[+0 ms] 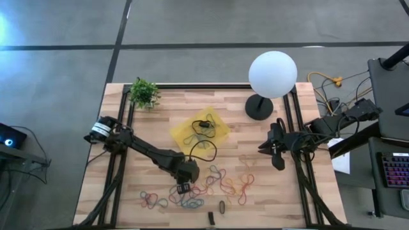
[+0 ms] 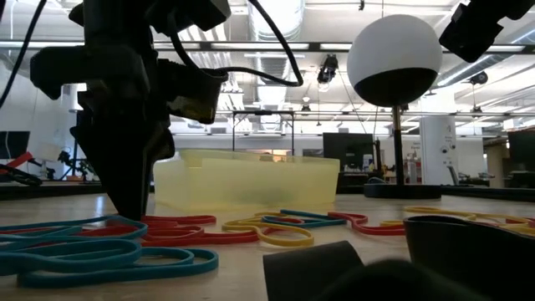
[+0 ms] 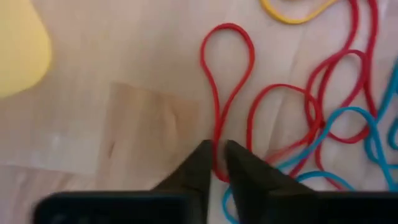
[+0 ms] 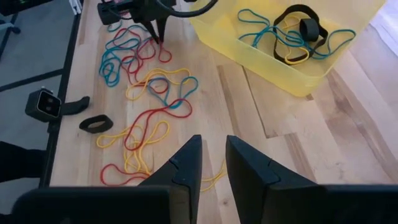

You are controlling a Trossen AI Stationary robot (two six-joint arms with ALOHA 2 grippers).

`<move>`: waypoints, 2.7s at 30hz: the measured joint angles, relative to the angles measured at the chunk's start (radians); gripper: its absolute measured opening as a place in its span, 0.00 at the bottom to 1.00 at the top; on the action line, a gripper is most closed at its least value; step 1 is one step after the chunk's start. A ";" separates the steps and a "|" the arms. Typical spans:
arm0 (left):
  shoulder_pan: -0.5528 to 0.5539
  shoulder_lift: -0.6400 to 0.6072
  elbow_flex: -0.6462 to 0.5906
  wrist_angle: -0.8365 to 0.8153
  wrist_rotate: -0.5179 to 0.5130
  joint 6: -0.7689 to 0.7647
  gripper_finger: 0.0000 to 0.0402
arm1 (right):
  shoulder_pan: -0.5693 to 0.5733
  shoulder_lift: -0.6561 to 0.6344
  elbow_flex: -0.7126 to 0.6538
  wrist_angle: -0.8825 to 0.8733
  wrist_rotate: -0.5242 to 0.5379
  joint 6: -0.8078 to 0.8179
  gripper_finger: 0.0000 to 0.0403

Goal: Pick and place rubber bands into bin
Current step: Put the red rubber band into the yellow bin

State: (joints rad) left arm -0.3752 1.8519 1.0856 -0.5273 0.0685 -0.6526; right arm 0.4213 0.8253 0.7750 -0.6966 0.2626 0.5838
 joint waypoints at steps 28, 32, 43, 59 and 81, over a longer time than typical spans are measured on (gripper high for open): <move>-0.002 -0.400 0.008 -0.022 -0.315 0.012 0.00 | 0.000 0.000 0.000 -0.001 0.015 -0.007 0.15; 0.005 -0.485 0.006 -0.021 -0.461 0.062 0.00 | -0.001 0.000 0.000 0.000 0.035 -0.007 0.15; 0.179 -0.509 -0.008 -0.006 -0.574 0.297 0.00 | -0.001 0.014 0.000 0.040 0.111 -0.002 0.15; 0.329 -0.361 -0.059 -0.003 -0.483 0.437 0.00 | -0.001 0.016 -0.001 0.087 0.160 0.072 0.15; 0.273 -0.495 -0.037 0.033 -0.408 0.423 0.28 | 0.007 0.334 -0.049 0.113 -0.082 0.141 0.15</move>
State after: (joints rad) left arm -0.1026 1.3571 1.0483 -0.4946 -0.3393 -0.2295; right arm 0.4280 1.1593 0.7261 -0.5839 0.1808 0.7250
